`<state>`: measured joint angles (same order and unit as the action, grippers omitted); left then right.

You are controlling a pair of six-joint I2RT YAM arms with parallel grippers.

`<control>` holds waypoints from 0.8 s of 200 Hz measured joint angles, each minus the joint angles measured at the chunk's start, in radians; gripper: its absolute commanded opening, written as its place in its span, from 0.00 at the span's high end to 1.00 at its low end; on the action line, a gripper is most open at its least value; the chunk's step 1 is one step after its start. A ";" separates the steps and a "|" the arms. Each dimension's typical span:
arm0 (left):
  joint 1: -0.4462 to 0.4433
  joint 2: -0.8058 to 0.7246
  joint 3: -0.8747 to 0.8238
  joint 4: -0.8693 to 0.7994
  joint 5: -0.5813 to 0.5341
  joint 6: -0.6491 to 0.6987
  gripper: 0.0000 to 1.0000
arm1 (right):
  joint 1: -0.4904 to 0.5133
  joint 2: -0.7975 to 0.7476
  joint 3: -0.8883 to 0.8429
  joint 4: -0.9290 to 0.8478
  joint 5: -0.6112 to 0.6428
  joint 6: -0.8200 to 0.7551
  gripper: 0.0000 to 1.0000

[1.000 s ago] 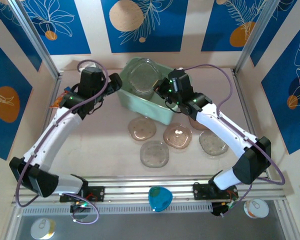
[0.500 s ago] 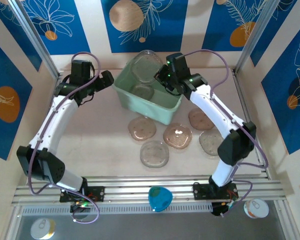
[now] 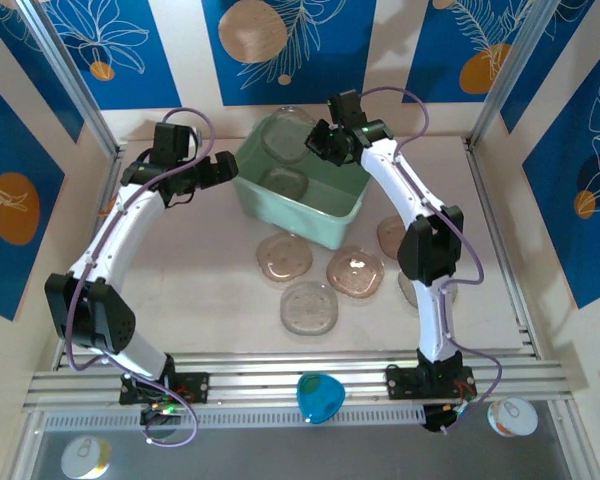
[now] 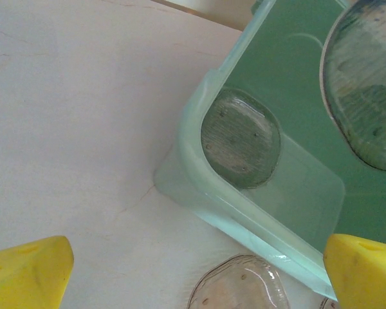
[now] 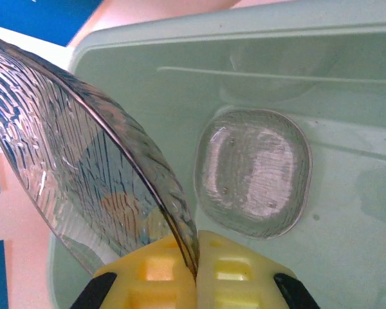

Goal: Place the plates into the plastic bin on the countertop

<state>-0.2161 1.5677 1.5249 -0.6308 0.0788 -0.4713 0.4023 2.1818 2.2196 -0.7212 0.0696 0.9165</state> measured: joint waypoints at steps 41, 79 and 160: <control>0.000 0.013 -0.015 0.002 0.000 0.011 0.00 | -0.010 0.106 0.070 -0.053 -0.052 -0.024 1.00; 0.000 0.040 -0.015 0.002 0.000 0.011 0.00 | -0.010 0.151 0.077 -0.084 -0.076 -0.033 1.00; 0.000 0.057 -0.017 -0.002 -0.001 0.037 0.00 | -0.012 0.237 0.115 -0.124 -0.123 -0.048 1.00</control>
<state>-0.2161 1.6249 1.5078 -0.6327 0.0780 -0.4347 0.3904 2.4184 2.3344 -0.8455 -0.0532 0.8684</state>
